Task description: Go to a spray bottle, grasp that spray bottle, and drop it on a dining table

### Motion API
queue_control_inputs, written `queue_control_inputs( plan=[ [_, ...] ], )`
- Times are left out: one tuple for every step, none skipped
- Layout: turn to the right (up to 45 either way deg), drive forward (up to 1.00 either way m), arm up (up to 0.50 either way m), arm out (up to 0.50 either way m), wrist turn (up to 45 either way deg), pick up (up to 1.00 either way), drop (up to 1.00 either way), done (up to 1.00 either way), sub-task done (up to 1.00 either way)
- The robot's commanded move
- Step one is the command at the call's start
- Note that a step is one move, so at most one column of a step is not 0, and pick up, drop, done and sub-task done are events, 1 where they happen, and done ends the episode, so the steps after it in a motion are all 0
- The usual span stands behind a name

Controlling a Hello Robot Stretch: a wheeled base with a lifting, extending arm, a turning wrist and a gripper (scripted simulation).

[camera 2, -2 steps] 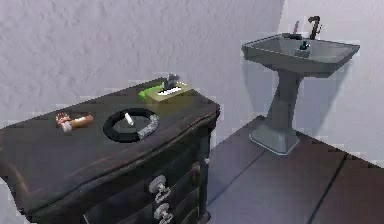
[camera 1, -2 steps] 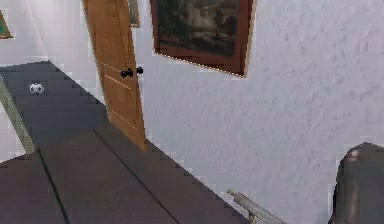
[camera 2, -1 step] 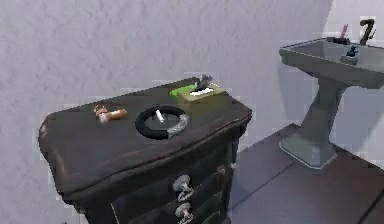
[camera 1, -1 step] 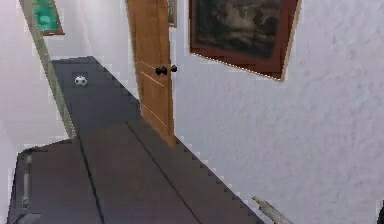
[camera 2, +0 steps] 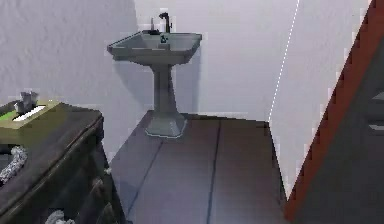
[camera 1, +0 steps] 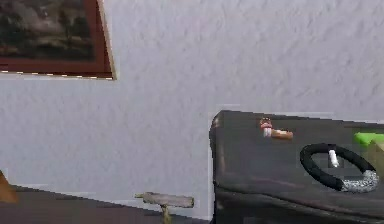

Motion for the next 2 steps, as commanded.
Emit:
queue_control_inputs(
  plan=[
    [45.0,0.0,0.0,0.0,0.0,0.0,0.0,0.0,0.0],
    [21.0,0.0,0.0,0.0,0.0,0.0,0.0,0.0,0.0]
  ],
)
